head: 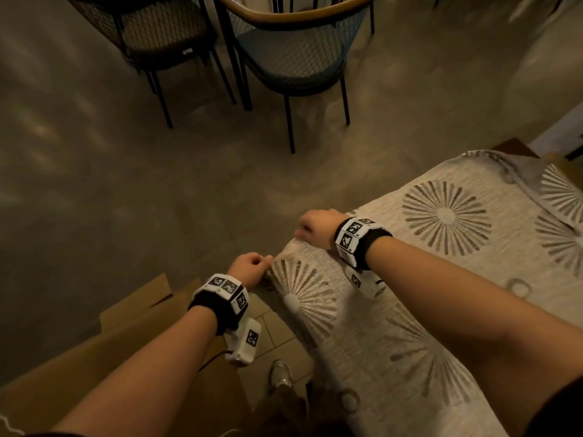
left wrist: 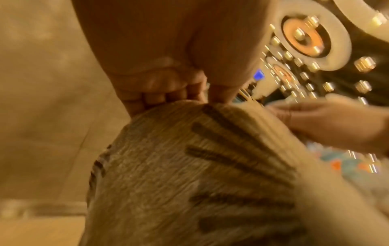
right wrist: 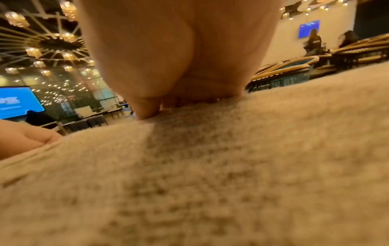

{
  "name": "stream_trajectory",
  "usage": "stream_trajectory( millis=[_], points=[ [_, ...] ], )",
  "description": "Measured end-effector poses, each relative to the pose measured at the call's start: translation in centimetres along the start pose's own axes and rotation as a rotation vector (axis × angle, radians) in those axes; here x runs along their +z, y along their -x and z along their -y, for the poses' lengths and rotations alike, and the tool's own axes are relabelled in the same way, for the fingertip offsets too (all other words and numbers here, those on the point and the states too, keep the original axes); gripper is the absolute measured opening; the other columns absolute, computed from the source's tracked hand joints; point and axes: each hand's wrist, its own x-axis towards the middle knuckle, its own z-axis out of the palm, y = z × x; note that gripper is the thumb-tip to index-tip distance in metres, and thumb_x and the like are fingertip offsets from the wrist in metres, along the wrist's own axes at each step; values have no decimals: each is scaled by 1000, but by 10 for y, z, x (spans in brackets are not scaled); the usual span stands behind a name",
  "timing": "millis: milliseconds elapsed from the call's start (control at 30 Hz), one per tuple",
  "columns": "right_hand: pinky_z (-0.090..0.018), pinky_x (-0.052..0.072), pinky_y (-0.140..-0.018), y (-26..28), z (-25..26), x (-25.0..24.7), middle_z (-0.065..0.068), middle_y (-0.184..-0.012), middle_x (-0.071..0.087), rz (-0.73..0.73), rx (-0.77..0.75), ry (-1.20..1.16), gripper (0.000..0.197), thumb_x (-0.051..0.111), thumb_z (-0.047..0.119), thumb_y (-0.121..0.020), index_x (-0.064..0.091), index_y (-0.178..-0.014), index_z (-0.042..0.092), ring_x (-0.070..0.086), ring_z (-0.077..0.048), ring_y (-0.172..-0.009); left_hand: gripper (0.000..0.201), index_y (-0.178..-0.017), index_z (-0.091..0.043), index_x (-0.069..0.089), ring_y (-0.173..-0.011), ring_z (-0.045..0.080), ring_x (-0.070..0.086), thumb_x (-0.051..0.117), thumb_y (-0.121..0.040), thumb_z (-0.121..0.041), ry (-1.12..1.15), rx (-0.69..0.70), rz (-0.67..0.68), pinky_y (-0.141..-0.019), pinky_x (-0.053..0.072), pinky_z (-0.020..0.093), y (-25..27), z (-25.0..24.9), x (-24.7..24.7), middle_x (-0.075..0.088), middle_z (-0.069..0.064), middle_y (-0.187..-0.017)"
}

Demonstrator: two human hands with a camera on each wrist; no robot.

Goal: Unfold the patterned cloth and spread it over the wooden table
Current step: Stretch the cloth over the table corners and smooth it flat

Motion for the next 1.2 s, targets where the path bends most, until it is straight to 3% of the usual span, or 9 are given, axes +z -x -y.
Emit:
stream_trajectory(
  millis=[133, 233, 367, 567, 667, 800, 867, 1033, 1200],
  points=[
    [-41, 36, -97, 15, -17, -18, -5, -121, 55, -148, -10, 49, 28, 49, 31, -91, 56, -116, 20, 52, -27, -113, 32, -115, -16, 60, -108, 26, 58, 59, -89, -35, -481, 142, -118, -93, 49, 40, -3, -23, -14, 61, 7, -117],
    [-36, 42, -91, 37, -56, -39, -9, -117, 60, -89, 148, -66, 25, 53, 27, -89, 59, -110, 16, 56, -30, -109, 37, -117, -14, 61, -106, 35, 58, 48, -84, -26, -688, 604, -221, -87, 51, 45, 4, -87, -9, 60, 11, -117],
    [-28, 43, -85, 84, -123, -68, -10, -115, 66, -153, 300, -171, 24, 52, 21, -91, 63, -110, 12, 59, -28, -106, 36, -113, -16, 62, -99, 32, 59, 56, -78, -21, -704, 1017, 22, -82, 51, 42, 10, -186, 51, 63, 9, -110],
    [-34, 38, -102, 163, -266, -84, -12, -134, 55, -219, 617, -123, 37, 45, 14, -94, 56, -128, 13, 52, -28, -123, 58, -140, -26, 40, -118, 33, 51, 61, -87, -34, -860, 882, 308, -99, 43, 39, -35, -284, 155, 45, 11, -135],
    [-37, 44, -97, 184, -329, -84, -14, -135, 52, -289, 744, -98, 41, 56, 26, -90, 52, -129, 17, 54, -32, -116, 64, -146, -33, 27, -112, 35, 55, 57, -90, -29, -917, 854, 295, -94, 47, 43, -66, -321, 188, 37, 12, -141],
    [-38, 45, -99, 192, -370, -84, -11, -157, 16, -207, 869, -180, 88, 62, 10, -83, 10, -152, 25, 42, -36, -131, 79, -151, -31, 8, -117, 39, 53, 60, -91, -28, -881, 775, 309, -96, 46, 43, -98, -361, 212, 33, 18, -145],
    [-36, 46, -96, 189, -378, -85, -11, -155, 26, -169, 836, -170, 84, 59, 13, -86, 10, -152, 27, 44, -34, -130, 81, -152, -24, 9, -117, 37, 54, 61, -90, -30, -814, 717, 259, -96, 46, 43, -111, -378, 216, 45, 19, -140],
    [-35, 47, -88, 184, -382, -97, -11, -125, 58, -224, 776, -65, 39, 58, 24, -88, 51, -126, 17, 56, -29, -106, 21, -96, -7, 67, -88, 29, 62, 60, -88, -26, -835, 763, 123, -73, 49, 34, -120, -395, 220, 69, 12, -98],
    [-41, 48, -97, 175, -371, -94, -6, -131, 46, -128, 694, -170, 111, 78, 63, -59, 19, -145, 24, 52, -27, -116, 16, -76, -15, 61, -75, 25, 55, 58, -90, -23, -848, 773, 115, -66, 40, 30, -121, -398, 221, 59, 5, -79]
  ],
)
